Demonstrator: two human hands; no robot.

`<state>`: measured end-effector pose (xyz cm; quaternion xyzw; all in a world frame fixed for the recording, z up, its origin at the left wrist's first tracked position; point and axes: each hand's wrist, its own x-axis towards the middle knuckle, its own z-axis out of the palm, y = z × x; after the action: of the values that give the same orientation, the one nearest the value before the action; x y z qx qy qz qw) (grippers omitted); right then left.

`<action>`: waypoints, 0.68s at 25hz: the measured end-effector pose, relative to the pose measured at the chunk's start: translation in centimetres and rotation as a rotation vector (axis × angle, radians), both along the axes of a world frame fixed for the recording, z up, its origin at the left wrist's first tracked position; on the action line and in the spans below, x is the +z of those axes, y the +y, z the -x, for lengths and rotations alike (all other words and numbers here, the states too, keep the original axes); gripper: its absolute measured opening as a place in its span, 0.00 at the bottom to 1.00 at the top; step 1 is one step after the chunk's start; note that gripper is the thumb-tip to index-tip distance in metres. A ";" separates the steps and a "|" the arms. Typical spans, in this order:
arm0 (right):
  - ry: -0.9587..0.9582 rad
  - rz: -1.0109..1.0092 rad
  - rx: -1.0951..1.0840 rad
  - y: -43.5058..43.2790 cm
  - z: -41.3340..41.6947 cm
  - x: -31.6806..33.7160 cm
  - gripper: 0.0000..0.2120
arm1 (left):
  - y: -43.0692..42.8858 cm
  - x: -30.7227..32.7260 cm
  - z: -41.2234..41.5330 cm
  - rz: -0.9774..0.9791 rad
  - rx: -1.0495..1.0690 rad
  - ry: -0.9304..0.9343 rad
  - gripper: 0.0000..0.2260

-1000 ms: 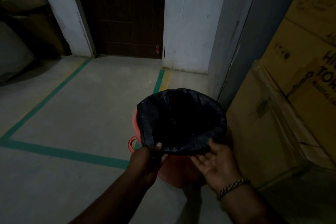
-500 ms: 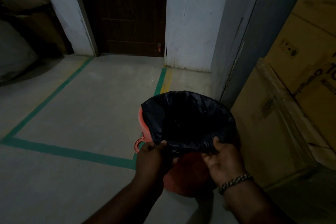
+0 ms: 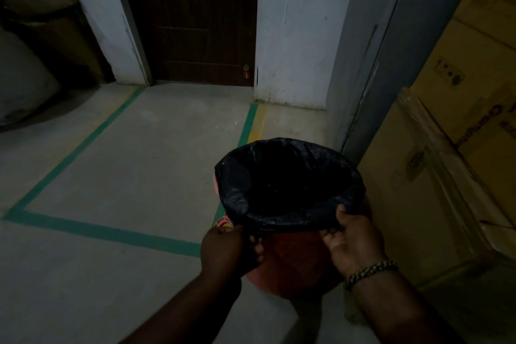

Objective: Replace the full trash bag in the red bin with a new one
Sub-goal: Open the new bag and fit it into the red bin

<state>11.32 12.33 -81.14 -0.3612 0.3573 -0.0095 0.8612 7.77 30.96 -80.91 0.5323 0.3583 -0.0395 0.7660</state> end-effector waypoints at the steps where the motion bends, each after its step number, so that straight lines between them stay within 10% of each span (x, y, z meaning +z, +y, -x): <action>1: 0.006 0.008 0.005 -0.1 0.1 0.2 0.15 | 0.6 -0.2 -0.4 -0.022 0.021 -0.023 0.10; 5: 0.038 0.030 0.055 -0.9 0.1 0.3 0.08 | 2.5 -1.3 -2.1 -0.116 0.035 -0.037 0.05; 10: 0.054 0.045 0.117 -1.1 0.2 0.6 0.12 | 2.7 -1.5 -2.3 -0.318 -0.060 0.015 0.27; 17: 0.046 0.060 0.076 -2.3 0.0 0.2 0.11 | 3.0 -1.3 -2.1 -0.260 0.040 -0.008 0.05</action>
<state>11.34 10.07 -80.90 -0.4004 0.3627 0.0209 0.8412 9.86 33.92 -82.26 0.6198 0.3681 0.0247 0.6926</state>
